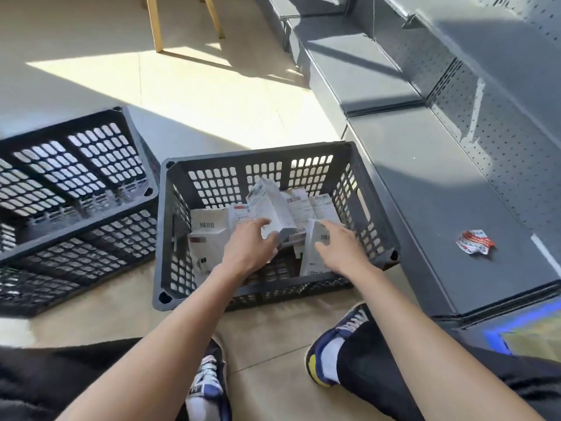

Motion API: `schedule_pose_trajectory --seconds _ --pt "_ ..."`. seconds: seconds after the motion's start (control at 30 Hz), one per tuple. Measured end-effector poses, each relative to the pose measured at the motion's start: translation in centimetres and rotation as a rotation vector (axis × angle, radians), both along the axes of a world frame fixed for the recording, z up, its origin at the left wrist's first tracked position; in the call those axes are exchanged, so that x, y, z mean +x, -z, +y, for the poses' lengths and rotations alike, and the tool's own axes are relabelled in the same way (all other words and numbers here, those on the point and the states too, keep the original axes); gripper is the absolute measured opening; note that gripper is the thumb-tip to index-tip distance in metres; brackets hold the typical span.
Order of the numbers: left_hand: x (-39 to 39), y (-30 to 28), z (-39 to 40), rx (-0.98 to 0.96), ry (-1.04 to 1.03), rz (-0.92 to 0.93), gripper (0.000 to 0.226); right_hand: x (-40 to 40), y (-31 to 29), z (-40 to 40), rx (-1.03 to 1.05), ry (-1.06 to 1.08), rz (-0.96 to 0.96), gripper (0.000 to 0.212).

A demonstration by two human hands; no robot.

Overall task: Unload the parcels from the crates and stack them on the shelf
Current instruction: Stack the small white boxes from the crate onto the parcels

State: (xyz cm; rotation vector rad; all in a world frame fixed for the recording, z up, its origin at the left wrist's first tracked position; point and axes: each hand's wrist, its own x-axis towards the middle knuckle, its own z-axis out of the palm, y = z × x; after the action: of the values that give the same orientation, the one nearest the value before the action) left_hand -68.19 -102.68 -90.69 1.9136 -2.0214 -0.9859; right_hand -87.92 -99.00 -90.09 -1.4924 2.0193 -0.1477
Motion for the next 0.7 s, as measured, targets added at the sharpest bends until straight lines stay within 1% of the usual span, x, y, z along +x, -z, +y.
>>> schedule_pose_trajectory --seconds 0.1,0.2,0.33,0.47,0.6,0.7 --pt "-0.7 2.8 -2.3 0.041 -0.043 0.042 0.055 0.0 2.7 -2.4 0.025 -0.006 -0.012 0.058" --pt "-1.5 5.2 -4.6 0.080 -0.084 0.069 0.063 -0.4 5.3 -4.5 0.068 0.019 0.035 0.060" --pt "-2.5 7.7 -6.9 0.144 -0.151 0.083 0.073 -1.6 8.4 -6.5 0.175 0.068 0.129 0.072" --pt "-3.6 9.5 -7.9 0.189 -0.199 0.083 0.078 -2.9 11.1 -7.2 0.290 0.092 0.151 0.084" --pt "-4.1 11.1 -8.1 0.238 -0.234 0.091 0.085 -3.9 12.9 -7.5 0.372 0.143 0.104 0.094" --pt "-4.2 11.6 -7.7 0.241 -0.238 0.121 0.084 -4.4 13.4 -8.3 0.387 0.148 0.045 0.098"
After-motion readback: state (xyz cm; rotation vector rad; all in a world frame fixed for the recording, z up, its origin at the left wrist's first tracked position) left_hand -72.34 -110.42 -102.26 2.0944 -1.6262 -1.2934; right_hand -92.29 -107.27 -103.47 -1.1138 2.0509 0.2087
